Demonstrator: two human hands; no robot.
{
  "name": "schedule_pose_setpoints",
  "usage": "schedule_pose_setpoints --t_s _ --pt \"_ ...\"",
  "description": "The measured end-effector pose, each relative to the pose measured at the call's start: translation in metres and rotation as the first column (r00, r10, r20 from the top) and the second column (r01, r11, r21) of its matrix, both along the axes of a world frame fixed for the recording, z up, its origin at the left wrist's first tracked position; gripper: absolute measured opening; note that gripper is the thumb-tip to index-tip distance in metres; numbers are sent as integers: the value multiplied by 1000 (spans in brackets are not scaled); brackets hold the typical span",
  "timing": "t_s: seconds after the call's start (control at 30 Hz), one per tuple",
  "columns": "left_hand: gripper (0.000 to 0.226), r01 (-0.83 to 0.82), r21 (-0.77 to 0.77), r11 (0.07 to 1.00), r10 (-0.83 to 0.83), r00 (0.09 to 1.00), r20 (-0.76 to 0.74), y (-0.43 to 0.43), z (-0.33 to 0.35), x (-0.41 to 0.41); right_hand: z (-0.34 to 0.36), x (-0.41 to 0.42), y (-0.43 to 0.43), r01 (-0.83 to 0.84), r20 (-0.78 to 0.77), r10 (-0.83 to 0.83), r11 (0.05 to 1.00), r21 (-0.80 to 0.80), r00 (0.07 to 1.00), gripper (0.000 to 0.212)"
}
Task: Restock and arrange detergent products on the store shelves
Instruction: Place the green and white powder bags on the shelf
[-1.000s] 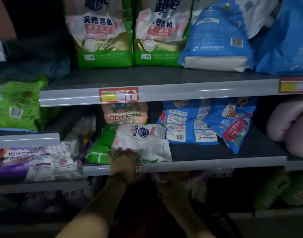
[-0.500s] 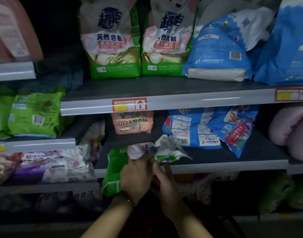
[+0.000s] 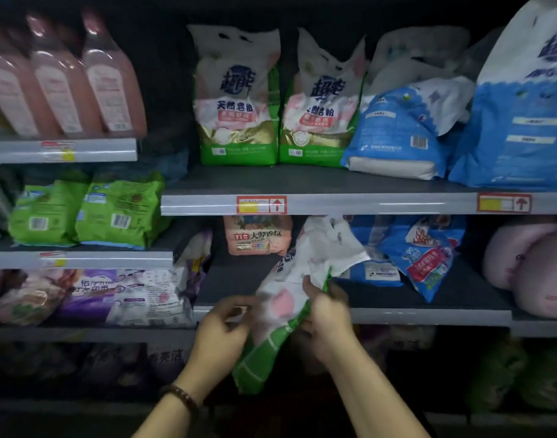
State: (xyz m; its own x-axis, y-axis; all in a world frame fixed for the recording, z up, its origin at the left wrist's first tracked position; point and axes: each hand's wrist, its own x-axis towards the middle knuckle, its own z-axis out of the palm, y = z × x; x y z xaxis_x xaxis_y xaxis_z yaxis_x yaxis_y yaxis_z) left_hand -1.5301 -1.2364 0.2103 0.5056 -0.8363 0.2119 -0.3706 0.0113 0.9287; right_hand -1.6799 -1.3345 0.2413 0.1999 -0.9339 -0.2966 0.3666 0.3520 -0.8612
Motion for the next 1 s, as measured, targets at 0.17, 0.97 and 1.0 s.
schedule_pose_setpoints --t_s 0.17,0.97,1.0 --pt "29 84 95 992 -50 946 -321 17 -3 7 61 -37 23 -176 -84 163 967 -185 983 18" --pt "55 -39 -168 985 -85 736 -672 23 154 -4 197 -90 -1 -684 -763 185 604 -409 619 104" --pt "57 -40 -171 985 -86 739 -668 17 161 2 191 -87 -6 -680 -747 191 597 -427 637 110"
